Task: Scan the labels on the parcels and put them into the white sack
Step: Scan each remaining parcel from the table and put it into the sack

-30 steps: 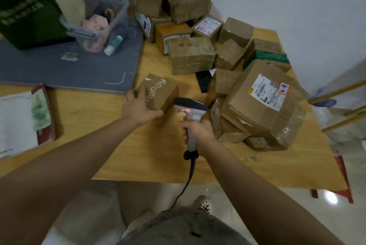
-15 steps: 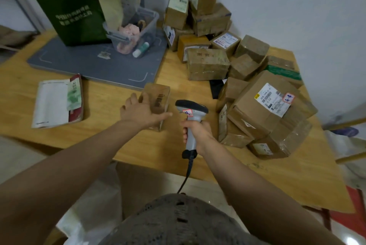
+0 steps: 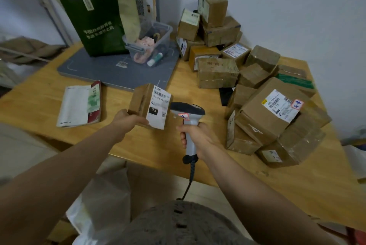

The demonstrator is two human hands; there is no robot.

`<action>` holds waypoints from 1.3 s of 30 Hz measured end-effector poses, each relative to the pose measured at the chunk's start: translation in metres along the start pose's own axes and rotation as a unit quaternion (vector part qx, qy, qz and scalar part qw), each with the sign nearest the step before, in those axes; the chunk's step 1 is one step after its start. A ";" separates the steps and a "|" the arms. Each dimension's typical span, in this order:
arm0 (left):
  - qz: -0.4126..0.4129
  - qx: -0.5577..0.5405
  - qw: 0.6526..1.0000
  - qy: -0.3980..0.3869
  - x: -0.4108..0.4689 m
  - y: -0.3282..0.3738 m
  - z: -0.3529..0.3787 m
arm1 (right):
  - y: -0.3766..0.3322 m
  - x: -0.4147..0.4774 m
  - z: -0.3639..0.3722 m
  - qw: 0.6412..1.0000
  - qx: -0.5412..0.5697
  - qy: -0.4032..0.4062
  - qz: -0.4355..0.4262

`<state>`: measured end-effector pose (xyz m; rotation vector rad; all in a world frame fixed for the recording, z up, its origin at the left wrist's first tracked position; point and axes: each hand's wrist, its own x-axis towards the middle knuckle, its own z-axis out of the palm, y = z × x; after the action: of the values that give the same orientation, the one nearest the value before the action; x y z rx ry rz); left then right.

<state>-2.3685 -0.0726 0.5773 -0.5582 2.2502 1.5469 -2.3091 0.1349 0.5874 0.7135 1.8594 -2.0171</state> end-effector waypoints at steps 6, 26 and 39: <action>0.016 -0.023 0.999 0.033 -0.004 -0.003 -0.001 | -0.015 -0.005 0.008 0.999 0.006 -0.036 -0.019; 0.041 -0.079 0.989 0.118 -0.023 -0.033 -0.017 | -0.030 -0.023 0.028 0.993 -0.007 -0.112 -0.044; 0.032 -0.091 0.985 0.144 -0.032 -0.045 -0.027 | -0.027 -0.030 0.039 0.989 -0.029 -0.133 -0.055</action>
<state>-2.3197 -0.1087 0.5668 -0.8153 2.3671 1.8188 -2.3046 0.0965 0.6278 0.3137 1.8255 -2.0015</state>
